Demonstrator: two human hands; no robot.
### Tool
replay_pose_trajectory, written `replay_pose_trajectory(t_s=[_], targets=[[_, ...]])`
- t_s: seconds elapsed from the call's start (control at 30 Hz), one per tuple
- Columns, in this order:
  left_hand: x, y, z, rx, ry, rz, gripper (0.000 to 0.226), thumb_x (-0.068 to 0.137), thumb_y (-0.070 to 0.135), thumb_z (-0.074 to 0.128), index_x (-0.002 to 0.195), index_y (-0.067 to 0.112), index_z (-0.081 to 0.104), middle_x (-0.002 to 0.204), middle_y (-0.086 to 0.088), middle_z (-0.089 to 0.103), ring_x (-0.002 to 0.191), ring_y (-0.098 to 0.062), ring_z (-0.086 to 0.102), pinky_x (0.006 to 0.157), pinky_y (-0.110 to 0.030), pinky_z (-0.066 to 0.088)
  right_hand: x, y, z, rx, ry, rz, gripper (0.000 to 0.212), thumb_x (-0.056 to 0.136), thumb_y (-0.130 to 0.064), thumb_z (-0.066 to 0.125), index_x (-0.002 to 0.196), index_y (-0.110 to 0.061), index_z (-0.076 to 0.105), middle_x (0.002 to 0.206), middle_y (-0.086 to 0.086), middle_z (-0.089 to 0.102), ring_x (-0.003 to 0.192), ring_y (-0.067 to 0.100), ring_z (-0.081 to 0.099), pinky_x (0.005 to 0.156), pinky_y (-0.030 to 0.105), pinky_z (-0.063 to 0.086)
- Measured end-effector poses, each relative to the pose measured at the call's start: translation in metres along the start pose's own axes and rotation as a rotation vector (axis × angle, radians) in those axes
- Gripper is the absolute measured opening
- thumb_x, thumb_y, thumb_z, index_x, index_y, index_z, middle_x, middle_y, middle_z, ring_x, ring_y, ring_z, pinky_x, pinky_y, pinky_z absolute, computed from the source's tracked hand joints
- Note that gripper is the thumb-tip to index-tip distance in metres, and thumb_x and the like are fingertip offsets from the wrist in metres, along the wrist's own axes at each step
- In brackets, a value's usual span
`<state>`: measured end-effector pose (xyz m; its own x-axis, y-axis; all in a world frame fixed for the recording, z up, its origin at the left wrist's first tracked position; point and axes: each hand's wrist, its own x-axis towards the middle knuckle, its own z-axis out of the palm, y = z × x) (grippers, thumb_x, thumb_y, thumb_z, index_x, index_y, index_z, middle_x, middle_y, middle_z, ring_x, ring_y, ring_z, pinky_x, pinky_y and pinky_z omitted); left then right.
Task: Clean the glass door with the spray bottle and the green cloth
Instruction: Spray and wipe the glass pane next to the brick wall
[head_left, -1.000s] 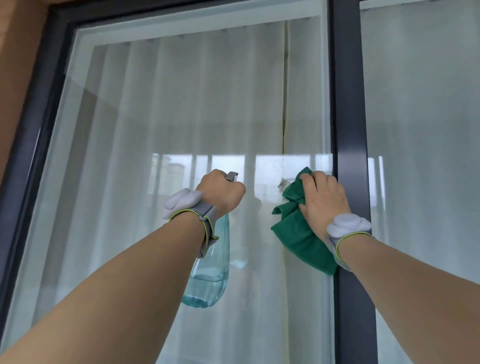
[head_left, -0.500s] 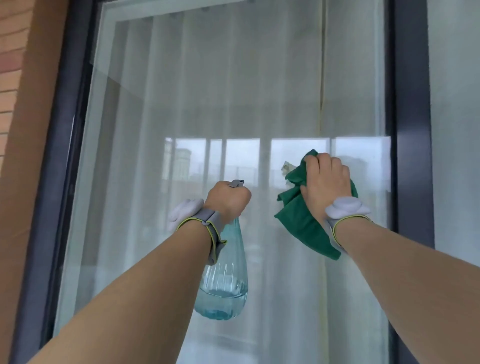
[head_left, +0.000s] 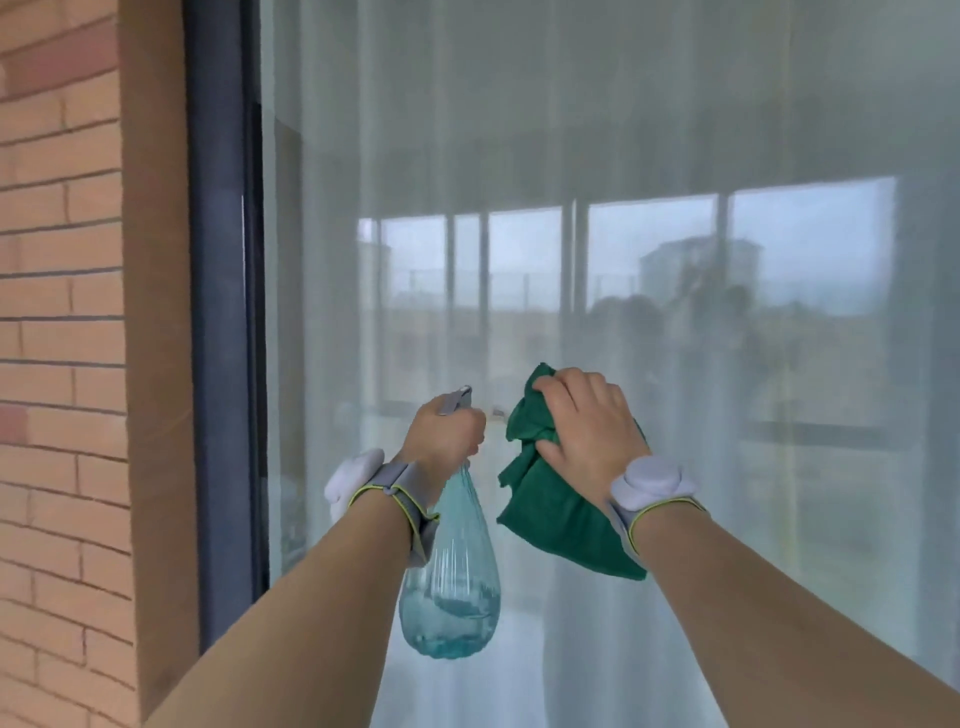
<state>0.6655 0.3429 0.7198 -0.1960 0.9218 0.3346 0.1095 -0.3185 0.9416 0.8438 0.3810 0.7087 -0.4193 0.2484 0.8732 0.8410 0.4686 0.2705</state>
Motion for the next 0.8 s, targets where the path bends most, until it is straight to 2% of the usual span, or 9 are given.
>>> replay_pose_trajectory(t_s=[0.1,0.27,0.37,0.47,0.6,0.67,0.8], targets=[[0.016,-0.021,-0.028,0.058,0.035,0.012,0.028,0.063,0.019,0.051,0.091,0.022,0.051,0.082,-0.007,0.045,0.074,-0.024,0.046,0.072,-0.037,0.035,-0.004,-0.004,0.016,0.007,-0.029,0.045,0.06,0.063,-0.019,0.079,0.117,-0.008,0.057,0.105,0.009,0.057,0.089,0.033,0.055,0.077,0.042,0.049],[0.041,-0.058,-0.072,0.114,0.177,0.031,0.015,0.068,0.024,0.051,0.079,0.016,0.044,0.077,-0.006,0.042,0.074,-0.021,0.039,0.069,-0.039,0.032,0.013,-0.03,0.045,0.039,-0.061,0.048,0.057,0.067,-0.019,0.076,0.119,-0.008,0.056,0.107,0.01,0.056,0.091,0.033,0.053,0.079,0.042,0.046],[0.052,-0.065,-0.1,0.117,0.196,0.011,0.01,0.068,0.024,0.05,0.075,0.018,0.047,0.076,-0.006,0.042,0.074,-0.021,0.039,0.069,-0.039,0.032,0.03,-0.054,0.066,0.04,-0.075,-0.003,0.057,0.066,-0.019,0.076,0.118,-0.009,0.057,0.107,0.009,0.056,0.09,0.032,0.053,0.079,0.041,0.047],[0.064,-0.06,-0.128,0.069,0.207,0.004,0.018,0.065,0.022,0.05,0.083,0.024,0.053,0.07,-0.005,0.046,0.071,-0.023,0.043,0.068,-0.038,0.034,0.052,-0.079,0.084,0.045,-0.062,-0.04,0.057,0.065,-0.021,0.076,0.118,-0.011,0.055,0.107,0.007,0.055,0.091,0.029,0.052,0.08,0.04,0.046],[0.091,-0.064,-0.178,0.126,0.211,0.005,0.015,0.064,0.023,0.051,0.08,0.025,0.051,0.074,-0.006,0.048,0.072,-0.021,0.042,0.069,-0.038,0.034,0.085,-0.126,0.11,0.055,-0.056,-0.075,0.057,0.067,-0.022,0.073,0.119,-0.012,0.054,0.108,0.006,0.054,0.092,0.028,0.05,0.081,0.039,0.045],[0.109,-0.069,-0.208,0.167,0.223,-0.007,0.015,0.068,0.027,0.05,0.079,0.019,0.056,0.073,-0.007,0.052,0.07,-0.022,0.044,0.067,-0.036,0.038,0.104,-0.149,0.124,0.036,-0.066,-0.11,0.056,0.067,-0.023,0.073,0.119,-0.012,0.055,0.108,0.006,0.054,0.093,0.028,0.05,0.081,0.039,0.045],[0.137,-0.079,-0.252,0.173,0.256,-0.013,0.04,0.069,0.03,0.051,0.091,0.001,0.068,0.084,-0.02,0.072,0.066,-0.027,0.055,0.067,-0.033,0.048,0.134,-0.188,0.147,0.007,-0.062,-0.123,0.056,0.068,-0.024,0.073,0.12,-0.012,0.055,0.108,0.006,0.054,0.093,0.028,0.051,0.081,0.04,0.045]])
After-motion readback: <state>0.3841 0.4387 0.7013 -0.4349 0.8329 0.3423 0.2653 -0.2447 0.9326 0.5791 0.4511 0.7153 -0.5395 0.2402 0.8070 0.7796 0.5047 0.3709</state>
